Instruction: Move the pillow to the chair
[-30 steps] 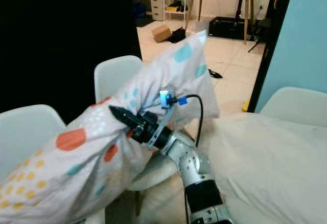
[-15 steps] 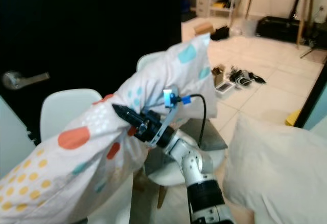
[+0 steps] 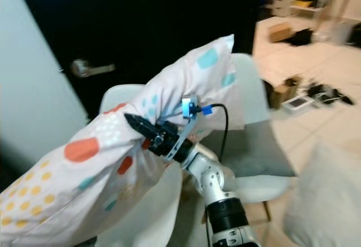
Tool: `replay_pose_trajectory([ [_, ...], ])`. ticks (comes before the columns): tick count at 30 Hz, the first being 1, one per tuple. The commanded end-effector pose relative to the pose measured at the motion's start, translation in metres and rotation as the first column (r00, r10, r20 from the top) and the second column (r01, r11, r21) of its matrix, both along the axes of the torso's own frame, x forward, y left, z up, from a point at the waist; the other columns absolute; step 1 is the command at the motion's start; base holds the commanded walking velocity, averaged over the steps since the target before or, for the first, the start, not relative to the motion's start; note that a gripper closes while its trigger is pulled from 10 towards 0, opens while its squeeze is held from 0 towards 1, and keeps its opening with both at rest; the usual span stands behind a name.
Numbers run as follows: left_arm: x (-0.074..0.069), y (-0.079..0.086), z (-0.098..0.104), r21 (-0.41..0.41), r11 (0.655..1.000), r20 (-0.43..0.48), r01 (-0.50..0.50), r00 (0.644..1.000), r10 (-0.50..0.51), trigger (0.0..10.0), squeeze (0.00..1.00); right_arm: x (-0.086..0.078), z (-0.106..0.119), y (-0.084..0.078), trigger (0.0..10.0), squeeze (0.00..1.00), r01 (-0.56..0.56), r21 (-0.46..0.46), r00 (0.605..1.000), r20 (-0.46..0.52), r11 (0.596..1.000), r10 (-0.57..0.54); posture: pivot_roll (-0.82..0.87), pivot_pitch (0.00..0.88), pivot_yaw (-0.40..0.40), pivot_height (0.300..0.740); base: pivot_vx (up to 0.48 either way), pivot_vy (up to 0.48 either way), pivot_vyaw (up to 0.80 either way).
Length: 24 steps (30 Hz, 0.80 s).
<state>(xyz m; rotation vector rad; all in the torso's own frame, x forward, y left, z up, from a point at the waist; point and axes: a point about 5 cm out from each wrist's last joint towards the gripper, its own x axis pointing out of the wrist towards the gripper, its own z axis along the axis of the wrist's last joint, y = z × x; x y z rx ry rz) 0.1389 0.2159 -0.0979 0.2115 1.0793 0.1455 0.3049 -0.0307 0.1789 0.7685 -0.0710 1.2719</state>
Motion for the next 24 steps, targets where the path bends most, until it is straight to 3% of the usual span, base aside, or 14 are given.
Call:
replay_pose_trajectory([
  [1, 0.001, 0.005, 0.001, 0.014, 1.0, 0.004, 0.005, 1.0, -0.005, 10.0, 0.0, -0.005, 0.021, 0.013, 10.0, 0.0, -0.047, 0.08, 0.996, 0.074, 0.996, 0.041, -0.04, 0.013, 0.052, 0.74, 0.0, 0.0, 0.8],
  [19, 0.003, 0.004, 0.002, 0.021, 1.0, 0.013, 0.009, 1.0, -0.009, 10.0, 0.0, 0.0, 0.017, 0.016, 10.0, 0.0, 0.0, 0.04, 0.999, 0.052, 0.999, -0.002, -0.03, 0.017, 0.051, 0.74, 0.0, 0.0, 0.8],
  [24, 0.004, 0.005, 0.003, 0.029, 0.999, 0.016, 0.019, 1.0, -0.019, 10.0, 0.0, 0.008, 0.01, 0.016, 10.0, 0.0, 0.079, -0.009, 0.997, 0.015, 0.997, -0.078, -0.03, 0.017, 0.054, 0.74, 0.0, 0.0, 0.8],
])
